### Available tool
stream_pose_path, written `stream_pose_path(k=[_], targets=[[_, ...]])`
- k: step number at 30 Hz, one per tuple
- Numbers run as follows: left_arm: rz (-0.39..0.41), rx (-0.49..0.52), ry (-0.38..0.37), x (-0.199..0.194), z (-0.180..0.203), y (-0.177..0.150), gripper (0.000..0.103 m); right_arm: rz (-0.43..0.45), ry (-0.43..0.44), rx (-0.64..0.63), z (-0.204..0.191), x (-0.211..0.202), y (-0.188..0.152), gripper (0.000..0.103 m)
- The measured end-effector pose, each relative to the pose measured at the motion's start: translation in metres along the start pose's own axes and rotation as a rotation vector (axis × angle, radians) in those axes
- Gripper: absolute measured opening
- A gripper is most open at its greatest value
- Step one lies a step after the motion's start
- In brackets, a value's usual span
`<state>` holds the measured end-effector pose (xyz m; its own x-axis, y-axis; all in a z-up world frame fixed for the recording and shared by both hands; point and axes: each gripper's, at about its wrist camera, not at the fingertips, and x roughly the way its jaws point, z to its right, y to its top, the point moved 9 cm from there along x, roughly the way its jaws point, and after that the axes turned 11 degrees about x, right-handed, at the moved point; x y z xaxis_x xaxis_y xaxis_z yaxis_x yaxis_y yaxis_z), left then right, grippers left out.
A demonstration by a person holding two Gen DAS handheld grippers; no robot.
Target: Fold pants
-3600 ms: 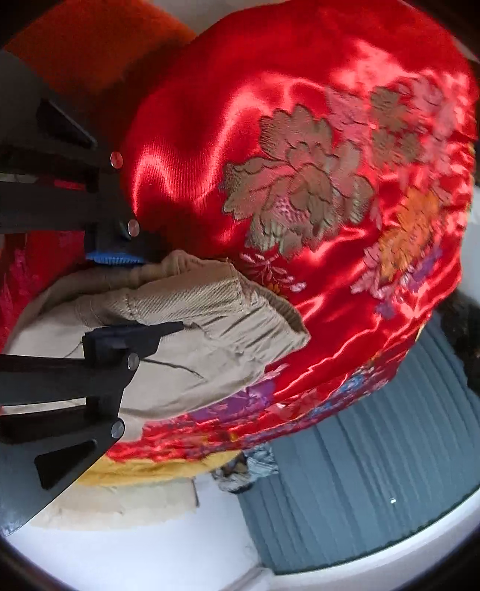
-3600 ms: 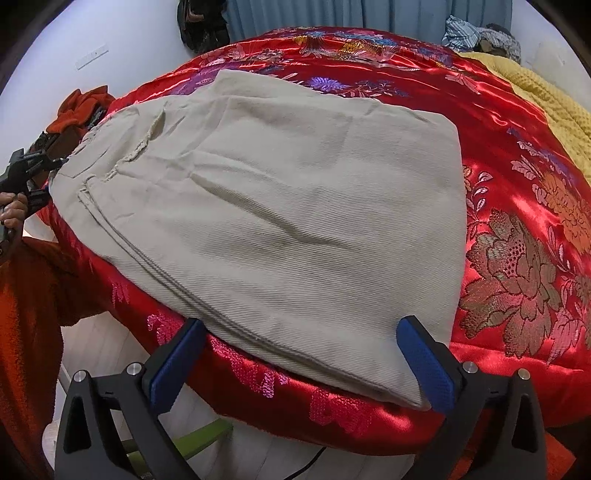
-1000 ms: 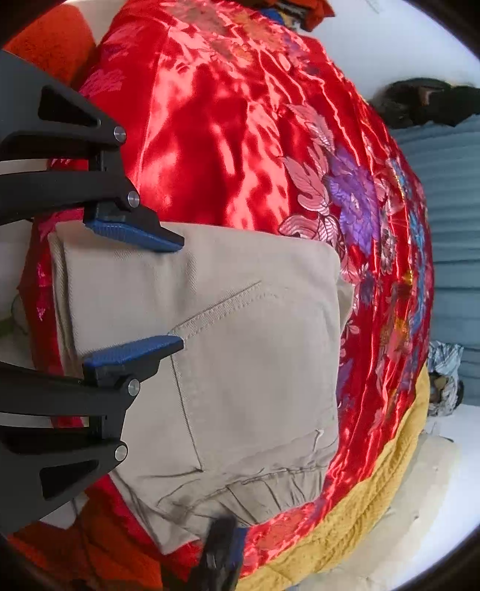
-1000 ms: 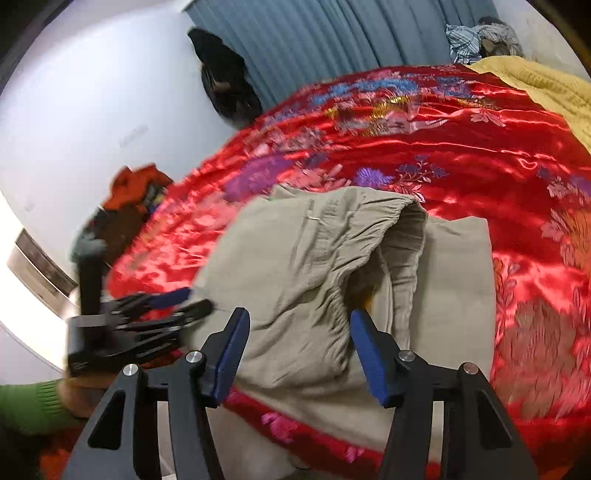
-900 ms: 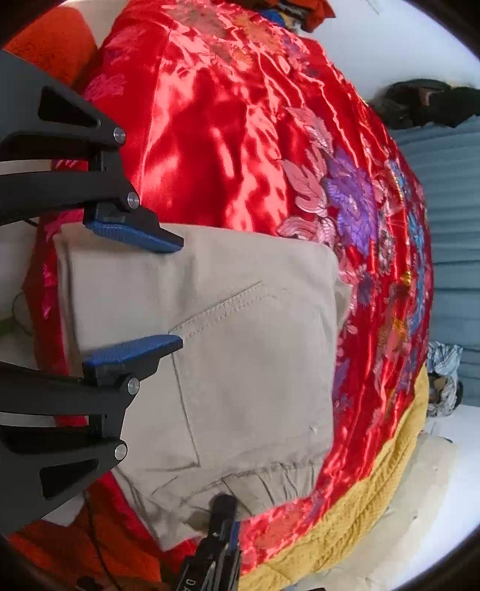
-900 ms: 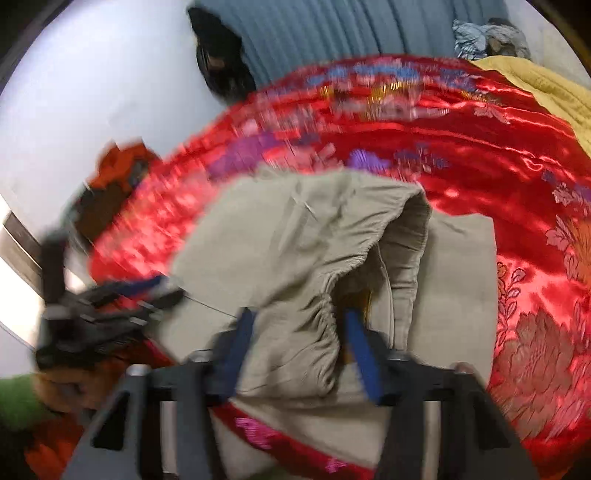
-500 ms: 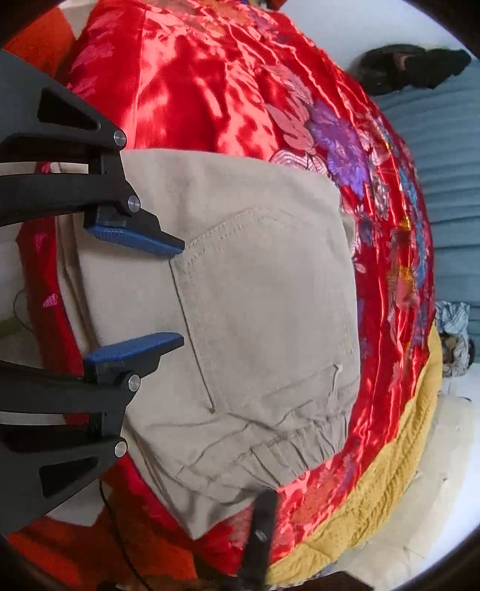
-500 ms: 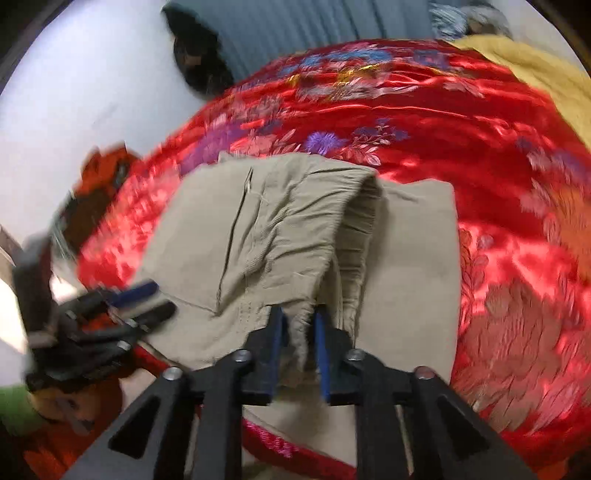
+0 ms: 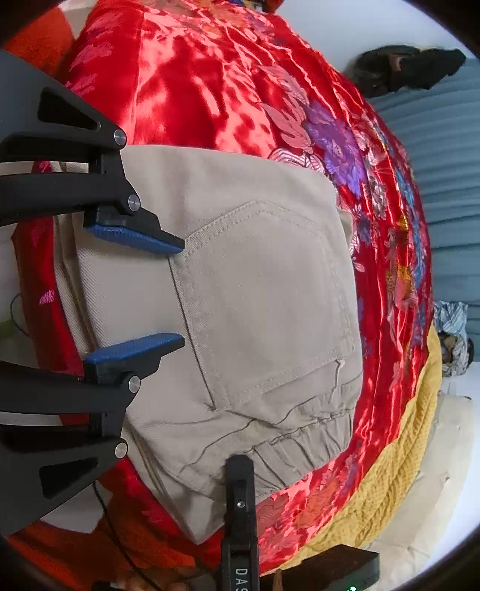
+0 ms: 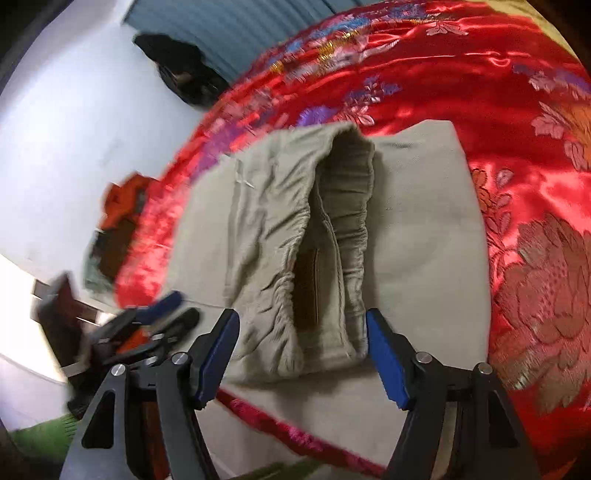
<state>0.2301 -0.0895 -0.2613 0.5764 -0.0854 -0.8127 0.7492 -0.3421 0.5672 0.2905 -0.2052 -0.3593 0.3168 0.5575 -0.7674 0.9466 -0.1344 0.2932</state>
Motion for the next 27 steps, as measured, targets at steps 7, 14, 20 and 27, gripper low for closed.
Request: stream_pose_path(k=[7,14,20,27], targets=[[0.124,-0.130,-0.074,-0.075,-0.030,0.042,0.046,0.148,0.104,-0.097,-0.057,-0.071,0.018,0.021],[0.164,-0.094,-0.071,-0.086,-0.027,0.045,0.045,0.211,0.077,0.034,-0.003,-0.104,0.018,0.020],[-0.051,0.074,0.016,0.002,-0.001,-0.005,0.039,0.122,-0.031,0.158,0.064,-0.053,-0.015,0.023],[0.004,-0.015,-0.042,-0.031,-0.018,0.012,0.053,0.157,-0.081,0.142,0.062,-0.074,-0.005,0.037]])
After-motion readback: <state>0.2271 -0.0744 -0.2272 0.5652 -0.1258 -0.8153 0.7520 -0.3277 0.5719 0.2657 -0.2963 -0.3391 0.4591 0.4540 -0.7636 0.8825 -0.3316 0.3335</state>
